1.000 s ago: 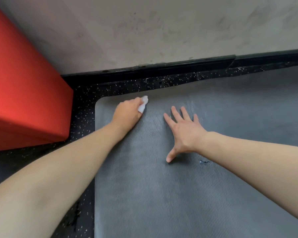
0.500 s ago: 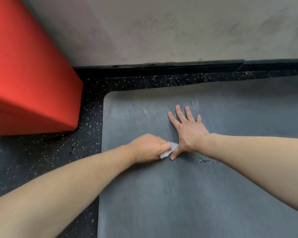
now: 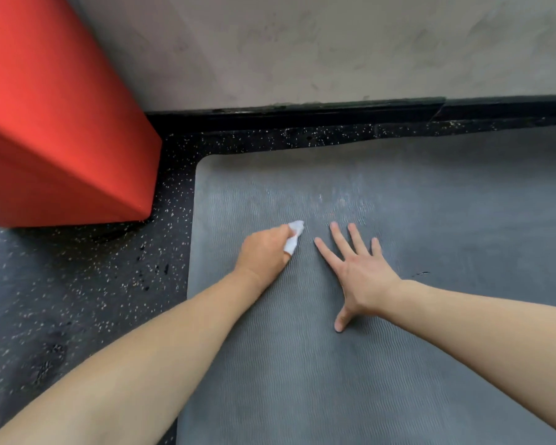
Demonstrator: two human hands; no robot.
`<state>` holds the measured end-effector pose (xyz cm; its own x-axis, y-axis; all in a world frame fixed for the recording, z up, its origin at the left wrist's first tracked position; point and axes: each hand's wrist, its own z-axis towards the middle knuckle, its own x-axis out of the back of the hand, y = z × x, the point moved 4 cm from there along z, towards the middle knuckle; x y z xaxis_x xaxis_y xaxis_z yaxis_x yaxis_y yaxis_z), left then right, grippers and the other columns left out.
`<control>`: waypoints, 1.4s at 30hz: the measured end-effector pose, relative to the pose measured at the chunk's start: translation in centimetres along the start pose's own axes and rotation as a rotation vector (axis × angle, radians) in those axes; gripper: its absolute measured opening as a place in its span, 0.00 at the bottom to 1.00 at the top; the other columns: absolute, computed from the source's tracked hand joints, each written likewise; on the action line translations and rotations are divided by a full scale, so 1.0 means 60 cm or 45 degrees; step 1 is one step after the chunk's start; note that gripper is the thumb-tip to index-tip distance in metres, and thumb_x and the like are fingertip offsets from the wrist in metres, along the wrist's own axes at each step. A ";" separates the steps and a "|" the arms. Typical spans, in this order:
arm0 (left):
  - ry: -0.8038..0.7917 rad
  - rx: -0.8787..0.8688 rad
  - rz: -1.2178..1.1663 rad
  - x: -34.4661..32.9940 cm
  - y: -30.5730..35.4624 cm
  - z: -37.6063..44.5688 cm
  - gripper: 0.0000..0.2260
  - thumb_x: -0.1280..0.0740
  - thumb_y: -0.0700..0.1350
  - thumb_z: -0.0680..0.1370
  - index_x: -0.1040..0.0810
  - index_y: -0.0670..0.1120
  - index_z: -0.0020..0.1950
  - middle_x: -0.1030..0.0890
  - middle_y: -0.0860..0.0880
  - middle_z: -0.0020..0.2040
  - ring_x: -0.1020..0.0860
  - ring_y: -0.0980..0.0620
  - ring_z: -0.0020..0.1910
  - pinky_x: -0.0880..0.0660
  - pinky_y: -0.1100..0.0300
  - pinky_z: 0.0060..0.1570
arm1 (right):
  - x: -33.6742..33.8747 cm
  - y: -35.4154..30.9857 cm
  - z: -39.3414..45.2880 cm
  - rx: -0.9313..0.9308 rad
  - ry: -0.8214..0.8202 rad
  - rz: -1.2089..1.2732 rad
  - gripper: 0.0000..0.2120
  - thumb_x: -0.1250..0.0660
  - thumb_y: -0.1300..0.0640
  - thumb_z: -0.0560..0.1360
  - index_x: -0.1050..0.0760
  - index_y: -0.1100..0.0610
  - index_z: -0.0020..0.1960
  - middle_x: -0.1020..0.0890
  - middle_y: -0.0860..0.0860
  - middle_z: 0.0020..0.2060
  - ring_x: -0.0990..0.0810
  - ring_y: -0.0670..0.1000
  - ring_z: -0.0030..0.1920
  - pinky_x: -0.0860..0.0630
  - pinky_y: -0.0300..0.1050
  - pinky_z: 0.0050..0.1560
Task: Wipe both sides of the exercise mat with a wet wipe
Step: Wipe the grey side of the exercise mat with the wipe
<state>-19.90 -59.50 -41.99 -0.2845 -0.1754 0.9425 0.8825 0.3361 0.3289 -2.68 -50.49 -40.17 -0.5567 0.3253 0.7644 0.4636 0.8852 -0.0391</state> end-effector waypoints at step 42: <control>-0.326 -0.585 -0.023 -0.056 0.139 -0.277 0.08 0.37 0.50 0.81 0.22 0.48 0.48 0.18 0.48 0.39 0.19 0.43 0.36 0.28 0.54 0.27 | -0.138 -0.030 -0.147 0.140 -0.081 -0.103 0.83 0.23 0.21 0.50 0.78 0.48 0.81 0.80 0.57 0.77 0.75 0.67 0.79 0.58 0.78 0.77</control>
<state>-5.37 -71.46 -43.40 -0.3326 0.0736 0.9402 0.9336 -0.1154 0.3393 7.21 -57.73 -40.76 -0.6334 0.2689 0.7256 0.3391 0.9393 -0.0521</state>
